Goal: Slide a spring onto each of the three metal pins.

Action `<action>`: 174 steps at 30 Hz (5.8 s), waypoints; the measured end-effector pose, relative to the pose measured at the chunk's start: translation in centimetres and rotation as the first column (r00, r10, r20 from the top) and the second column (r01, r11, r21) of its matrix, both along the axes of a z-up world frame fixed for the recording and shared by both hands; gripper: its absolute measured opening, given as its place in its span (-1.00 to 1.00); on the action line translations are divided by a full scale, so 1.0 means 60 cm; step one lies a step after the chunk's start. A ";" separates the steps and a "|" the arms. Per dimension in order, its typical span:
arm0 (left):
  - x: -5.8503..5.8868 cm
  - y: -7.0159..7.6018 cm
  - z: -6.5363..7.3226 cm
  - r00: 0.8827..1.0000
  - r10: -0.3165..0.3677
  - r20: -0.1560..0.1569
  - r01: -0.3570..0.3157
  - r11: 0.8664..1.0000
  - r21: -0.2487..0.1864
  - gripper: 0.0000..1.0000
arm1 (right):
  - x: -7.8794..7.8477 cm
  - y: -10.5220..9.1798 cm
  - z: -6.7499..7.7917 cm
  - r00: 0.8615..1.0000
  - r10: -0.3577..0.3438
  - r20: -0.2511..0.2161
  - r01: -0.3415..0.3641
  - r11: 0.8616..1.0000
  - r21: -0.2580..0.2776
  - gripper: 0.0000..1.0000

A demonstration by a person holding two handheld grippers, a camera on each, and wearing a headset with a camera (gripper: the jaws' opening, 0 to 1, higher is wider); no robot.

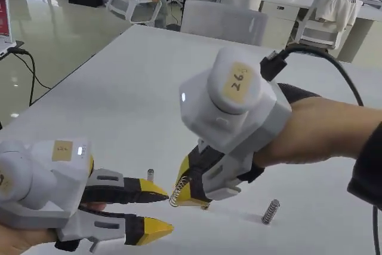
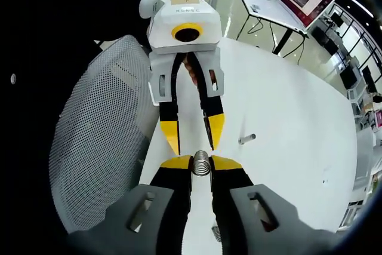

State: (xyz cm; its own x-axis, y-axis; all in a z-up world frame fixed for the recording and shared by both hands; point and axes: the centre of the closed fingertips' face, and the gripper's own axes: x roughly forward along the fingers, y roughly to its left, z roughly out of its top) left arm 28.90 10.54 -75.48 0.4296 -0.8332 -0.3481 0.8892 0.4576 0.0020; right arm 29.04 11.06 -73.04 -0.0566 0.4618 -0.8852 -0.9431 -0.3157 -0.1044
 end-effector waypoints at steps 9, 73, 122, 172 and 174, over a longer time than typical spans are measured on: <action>-0.004 0.022 -0.007 0.998 0.064 -0.017 -0.064 0.998 -0.011 -0.38 | 0.017 0.008 -0.002 1.000 -0.004 0.004 0.004 1.000 -0.007 -0.74; -0.013 0.067 -0.043 0.978 0.192 -0.082 -0.195 0.980 -0.034 -0.06 | 0.149 0.113 -0.089 0.997 -0.067 0.026 0.067 0.998 -0.019 -0.74; -0.009 0.078 -0.061 0.971 0.209 -0.113 -0.214 0.977 -0.027 -0.09 | 0.140 0.101 -0.196 0.992 -0.115 -0.045 0.112 0.992 -0.060 -0.74; 0.006 0.062 -0.067 0.978 0.171 -0.116 -0.172 0.985 0.002 -0.08 | 0.158 0.009 -0.159 0.952 -0.288 -0.102 0.300 0.946 0.121 0.62; 0.006 0.062 -0.068 0.978 0.172 -0.118 -0.173 0.985 0.000 -0.08 | 0.157 0.005 -0.157 0.949 -0.298 -0.104 0.311 0.941 0.135 0.66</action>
